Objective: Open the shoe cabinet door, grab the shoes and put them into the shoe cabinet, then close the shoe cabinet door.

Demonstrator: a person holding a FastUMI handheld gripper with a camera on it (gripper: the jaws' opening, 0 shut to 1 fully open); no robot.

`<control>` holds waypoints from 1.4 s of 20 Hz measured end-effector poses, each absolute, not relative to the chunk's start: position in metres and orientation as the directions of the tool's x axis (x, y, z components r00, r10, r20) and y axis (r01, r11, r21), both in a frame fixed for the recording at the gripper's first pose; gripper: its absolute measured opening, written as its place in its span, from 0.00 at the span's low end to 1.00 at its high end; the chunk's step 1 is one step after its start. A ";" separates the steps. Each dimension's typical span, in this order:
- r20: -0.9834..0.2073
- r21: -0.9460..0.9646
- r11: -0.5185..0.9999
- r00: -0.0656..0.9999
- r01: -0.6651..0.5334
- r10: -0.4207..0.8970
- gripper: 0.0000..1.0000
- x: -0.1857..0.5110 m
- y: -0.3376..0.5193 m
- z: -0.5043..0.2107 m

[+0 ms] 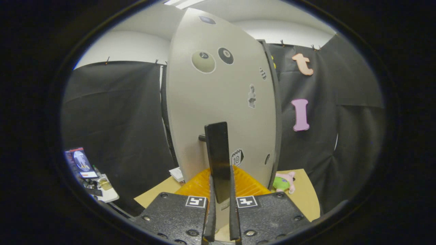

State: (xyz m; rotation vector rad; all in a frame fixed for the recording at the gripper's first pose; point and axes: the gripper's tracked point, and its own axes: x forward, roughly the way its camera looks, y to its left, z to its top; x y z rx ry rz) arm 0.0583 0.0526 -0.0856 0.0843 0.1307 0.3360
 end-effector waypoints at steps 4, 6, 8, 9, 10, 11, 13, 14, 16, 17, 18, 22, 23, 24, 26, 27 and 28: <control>-0.104 0.072 0.960 0.956 -0.270 0.276 0.11 0.051 0.005 -0.089; -0.109 0.032 0.962 0.956 -0.271 0.273 0.07 0.047 -0.017 -0.089; -0.114 0.025 0.968 0.961 -0.249 0.250 0.06 0.047 -0.039 -0.090; -0.113 0.031 0.973 0.966 -0.229 0.231 0.06 0.048 -0.052 -0.090; -0.111 0.040 0.978 0.972 -0.205 0.208 0.05 0.049 -0.067 -0.091; -0.114 0.047 0.982 0.975 -0.184 0.188 0.04 0.051 -0.081 -0.090; -0.121 0.061 0.984 0.977 -0.170 0.176 0.04 0.053 -0.104 -0.092; -0.124 0.078 0.982 0.975 -0.173 0.182 0.04 0.055 -0.108 -0.093; -0.131 0.108 0.973 0.967 -0.205 0.219 0.04 0.056 -0.112 -0.097; -0.127 0.108 0.970 0.965 -0.216 0.229 0.04 0.055 -0.110 -0.097; -0.122 0.091 0.972 0.967 -0.215 0.226 0.04 0.056 -0.112 -0.097; -0.120 0.079 0.976 0.970 -0.203 0.211 0.04 0.056 -0.114 -0.101; -0.122 0.083 0.975 0.969 -0.204 0.213 0.04 0.056 -0.113 -0.101; -0.126 0.075 0.976 0.969 -0.205 0.214 0.04 0.056 -0.114 -0.102; -0.134 0.056 0.980 0.971 -0.190 0.196 0.06 0.051 -0.120 -0.106; -0.129 0.050 0.984 0.976 -0.171 0.176 0.08 0.048 -0.122 -0.104; -0.125 0.043 0.988 0.980 -0.147 0.152 0.15 0.048 -0.128 -0.109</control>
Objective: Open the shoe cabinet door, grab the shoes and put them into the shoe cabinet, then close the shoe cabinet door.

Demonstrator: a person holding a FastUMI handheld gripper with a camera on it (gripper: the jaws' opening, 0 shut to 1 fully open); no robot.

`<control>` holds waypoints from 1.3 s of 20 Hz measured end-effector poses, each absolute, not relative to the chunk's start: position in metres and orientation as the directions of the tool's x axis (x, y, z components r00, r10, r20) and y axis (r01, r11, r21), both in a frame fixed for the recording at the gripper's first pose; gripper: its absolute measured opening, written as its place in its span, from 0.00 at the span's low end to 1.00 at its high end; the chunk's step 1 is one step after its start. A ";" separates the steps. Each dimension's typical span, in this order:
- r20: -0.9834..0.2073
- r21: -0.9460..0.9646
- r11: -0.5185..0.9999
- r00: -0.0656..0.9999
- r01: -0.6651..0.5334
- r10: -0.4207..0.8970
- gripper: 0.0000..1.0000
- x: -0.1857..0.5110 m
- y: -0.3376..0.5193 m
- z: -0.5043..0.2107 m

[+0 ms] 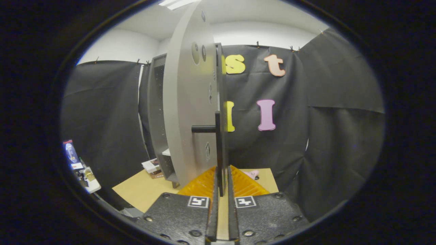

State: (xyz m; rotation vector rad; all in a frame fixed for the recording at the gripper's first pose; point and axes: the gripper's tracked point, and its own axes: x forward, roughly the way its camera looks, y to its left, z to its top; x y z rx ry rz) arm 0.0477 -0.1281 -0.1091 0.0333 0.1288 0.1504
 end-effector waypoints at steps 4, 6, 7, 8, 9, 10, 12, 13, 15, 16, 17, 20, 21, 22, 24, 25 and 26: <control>-0.132 0.032 0.998 0.989 -0.061 0.065 0.76 0.023 -0.145 -0.125; -0.133 0.021 0.999 0.991 -0.029 0.032 0.80 0.001 -0.142 -0.131; -0.132 0.005 1.000 0.991 -0.006 0.007 0.80 -0.009 -0.141 -0.132; -0.127 -0.010 1.000 0.992 0.015 -0.016 0.80 -0.019 -0.139 -0.133; -0.120 -0.020 0.999 0.992 0.034 -0.037 0.85 -0.031 -0.132 -0.133; -0.111 -0.028 0.998 0.992 0.049 -0.052 0.93 -0.043 -0.122 -0.134; -0.102 -0.041 0.997 0.992 0.070 -0.074 0.98 -0.061 -0.096 -0.141; -0.104 -0.043 0.997 0.992 0.070 -0.074 0.98 -0.069 -0.078 -0.147; -0.110 -0.034 0.998 0.992 0.055 -0.058 0.98 -0.076 -0.038 -0.164; -0.120 -0.026 0.999 0.992 0.042 -0.045 0.98 -0.078 -0.018 -0.177; -0.136 -0.018 1.000 0.990 0.025 -0.027 0.99 -0.079 0.003 -0.190; -0.201 -0.013 0.998 0.978 -0.056 0.052 0.99 -0.074 0.065 -0.239; -0.225 -0.016 0.996 0.971 -0.084 0.078 0.99 -0.069 0.088 -0.260; -0.246 -0.017 0.994 0.964 -0.108 0.100 0.99 -0.063 0.106 -0.278; -0.301 -0.006 0.989 0.943 -0.150 0.141 0.99 -0.056 0.134 -0.315; -0.323 0.007 0.986 0.932 -0.169 0.162 0.99 -0.050 0.148 -0.332; -0.353 0.015 0.983 0.919 -0.182 0.176 0.99 -0.044 0.159 -0.350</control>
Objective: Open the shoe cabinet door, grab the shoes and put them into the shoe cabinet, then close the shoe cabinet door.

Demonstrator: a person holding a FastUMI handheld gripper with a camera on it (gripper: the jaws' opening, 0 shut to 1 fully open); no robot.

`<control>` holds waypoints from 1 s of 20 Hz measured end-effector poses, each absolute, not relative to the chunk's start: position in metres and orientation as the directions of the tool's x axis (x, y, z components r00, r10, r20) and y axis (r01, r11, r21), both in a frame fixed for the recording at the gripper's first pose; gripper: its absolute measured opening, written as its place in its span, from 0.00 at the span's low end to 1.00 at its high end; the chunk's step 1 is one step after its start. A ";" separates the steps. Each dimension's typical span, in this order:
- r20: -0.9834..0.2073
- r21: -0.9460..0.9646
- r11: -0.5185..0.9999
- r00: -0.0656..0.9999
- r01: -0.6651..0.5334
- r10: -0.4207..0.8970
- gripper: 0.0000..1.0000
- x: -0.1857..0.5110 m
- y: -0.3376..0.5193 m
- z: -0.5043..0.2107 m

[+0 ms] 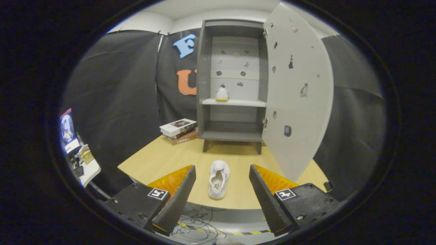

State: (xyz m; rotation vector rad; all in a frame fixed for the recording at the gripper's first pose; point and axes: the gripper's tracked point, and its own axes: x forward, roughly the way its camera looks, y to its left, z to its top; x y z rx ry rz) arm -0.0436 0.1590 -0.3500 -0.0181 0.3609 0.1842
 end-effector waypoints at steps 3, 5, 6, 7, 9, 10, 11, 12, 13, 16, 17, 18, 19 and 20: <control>-0.417 0.043 0.973 0.881 -0.227 0.224 0.99 -0.016 0.192 -0.398; -0.454 0.050 0.965 0.855 -0.257 0.251 0.99 0.004 0.210 -0.423; -0.462 0.044 0.964 0.851 -0.260 0.251 0.99 0.018 0.214 -0.434; -0.463 0.040 0.965 0.851 -0.258 0.246 0.99 0.033 0.218 -0.442; -0.492 0.044 0.966 0.836 -0.254 0.242 0.99 0.057 0.225 -0.464; -0.506 0.045 0.968 0.830 -0.247 0.236 0.99 0.068 0.226 -0.474; -0.515 0.046 0.970 0.827 -0.238 0.227 0.99 0.079 0.226 -0.481; -0.522 0.047 0.972 0.824 -0.232 0.222 0.99 0.090 0.227 -0.488; -0.530 0.046 0.973 0.821 -0.226 0.215 0.99 0.099 0.228 -0.494; -0.559 0.035 0.973 0.803 -0.228 0.208 0.99 0.118 0.231 -0.514; -0.566 0.031 0.973 0.799 -0.227 0.204 0.99 0.123 0.232 -0.518; -0.570 0.023 0.976 0.799 -0.217 0.191 0.99 0.130 0.231 -0.522; -0.577 0.024 0.977 0.795 -0.213 0.188 0.99 0.135 0.230 -0.525; -0.580 0.026 0.979 0.794 -0.204 0.181 0.99 0.140 0.229 -0.529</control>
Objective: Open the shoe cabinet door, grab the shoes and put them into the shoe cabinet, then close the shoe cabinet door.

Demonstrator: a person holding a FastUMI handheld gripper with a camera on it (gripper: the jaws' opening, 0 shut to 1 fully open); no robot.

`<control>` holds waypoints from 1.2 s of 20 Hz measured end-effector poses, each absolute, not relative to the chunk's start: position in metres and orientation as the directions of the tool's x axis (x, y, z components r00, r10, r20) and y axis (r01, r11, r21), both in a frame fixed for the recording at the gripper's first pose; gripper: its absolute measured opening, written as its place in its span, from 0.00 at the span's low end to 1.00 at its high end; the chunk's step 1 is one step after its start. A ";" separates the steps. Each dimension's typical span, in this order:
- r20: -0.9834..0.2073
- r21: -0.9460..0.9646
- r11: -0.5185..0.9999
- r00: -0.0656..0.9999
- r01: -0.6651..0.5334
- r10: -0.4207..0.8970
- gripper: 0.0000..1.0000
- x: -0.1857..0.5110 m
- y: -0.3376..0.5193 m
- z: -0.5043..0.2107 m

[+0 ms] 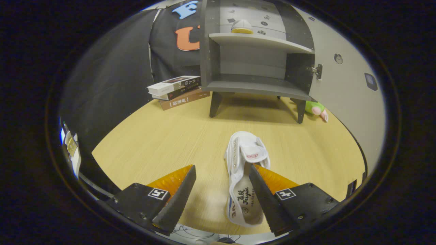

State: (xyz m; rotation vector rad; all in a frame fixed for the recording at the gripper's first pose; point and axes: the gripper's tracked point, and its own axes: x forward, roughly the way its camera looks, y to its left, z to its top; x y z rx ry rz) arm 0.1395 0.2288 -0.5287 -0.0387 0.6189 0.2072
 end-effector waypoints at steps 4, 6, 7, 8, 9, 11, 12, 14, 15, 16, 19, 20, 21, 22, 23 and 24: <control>-0.625 0.030 0.977 0.759 -0.209 0.182 0.99 0.152 0.231 -0.548; -0.627 0.027 0.976 0.757 -0.214 0.183 0.99 0.160 0.231 -0.552; -0.628 0.031 0.975 0.755 -0.218 0.189 0.99 0.161 0.232 -0.554; -0.626 0.037 0.975 0.756 -0.218 0.192 0.99 0.166 0.233 -0.556; -0.628 0.043 0.974 0.752 -0.223 0.200 0.99 0.170 0.234 -0.559; -0.626 0.057 0.972 0.751 -0.227 0.213 0.98 0.177 0.236 -0.562; -0.617 0.060 0.969 0.755 -0.238 0.223 0.95 0.180 0.237 -0.561; -0.613 0.063 0.966 0.754 -0.253 0.237 0.85 0.184 0.234 -0.563; -0.611 0.061 0.970 0.759 -0.237 0.224 0.82 0.186 0.227 -0.563; -0.603 0.059 0.973 0.769 -0.223 0.213 0.63 0.191 0.219 -0.561; -0.592 0.103 0.964 0.764 -0.243 0.256 0.26 0.193 0.218 -0.556; -0.591 0.095 0.962 0.763 -0.256 0.261 0.18 0.193 0.217 -0.557; -0.592 0.091 0.959 0.760 -0.267 0.268 0.14 0.192 0.218 -0.556; -0.592 0.092 0.958 0.759 -0.272 0.272 0.11 0.193 0.218 -0.555; -0.589 0.098 0.957 0.759 -0.275 0.278 0.10 0.191 0.218 -0.551; -0.580 0.101 0.956 0.765 -0.275 0.281 0.09 0.191 0.216 -0.543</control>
